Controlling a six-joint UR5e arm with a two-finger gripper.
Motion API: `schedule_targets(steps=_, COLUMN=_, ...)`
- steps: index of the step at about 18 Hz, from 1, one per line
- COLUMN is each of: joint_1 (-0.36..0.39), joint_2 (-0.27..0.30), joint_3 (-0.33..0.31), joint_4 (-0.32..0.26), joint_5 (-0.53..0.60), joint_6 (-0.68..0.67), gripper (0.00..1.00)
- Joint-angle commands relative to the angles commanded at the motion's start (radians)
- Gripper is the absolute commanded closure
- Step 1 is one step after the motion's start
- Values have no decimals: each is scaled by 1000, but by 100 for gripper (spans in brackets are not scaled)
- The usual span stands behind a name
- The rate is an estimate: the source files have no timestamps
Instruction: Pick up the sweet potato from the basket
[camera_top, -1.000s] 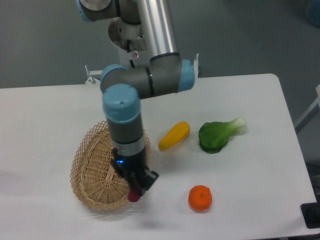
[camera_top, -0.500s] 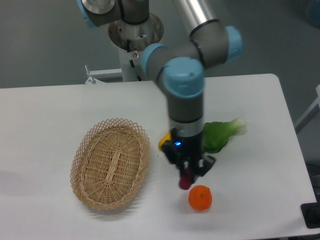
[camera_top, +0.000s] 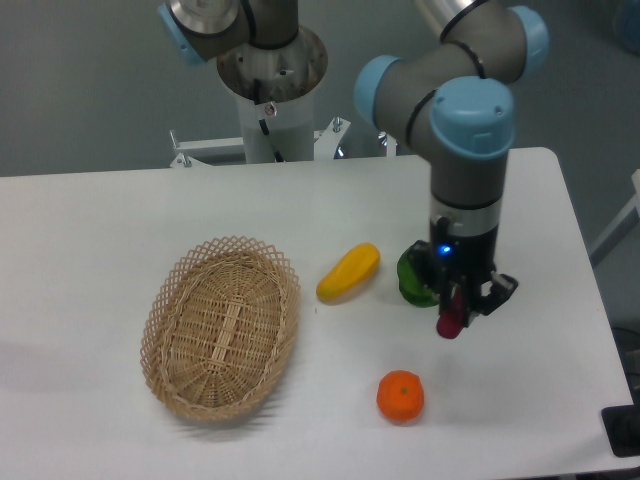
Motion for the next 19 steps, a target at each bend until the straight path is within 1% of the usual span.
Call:
schedule_targets(steps=7, joint_1=5, joint_2=0, joint_3=25, joint_4=0, joint_5=-3, joint_6=0, gripper=83)
schedule_targets(steps=19, joint_1=3, joint_2=-5, joint_3=26, joint_4=3, joint_5=-5, joint_6=0, gripper=83)
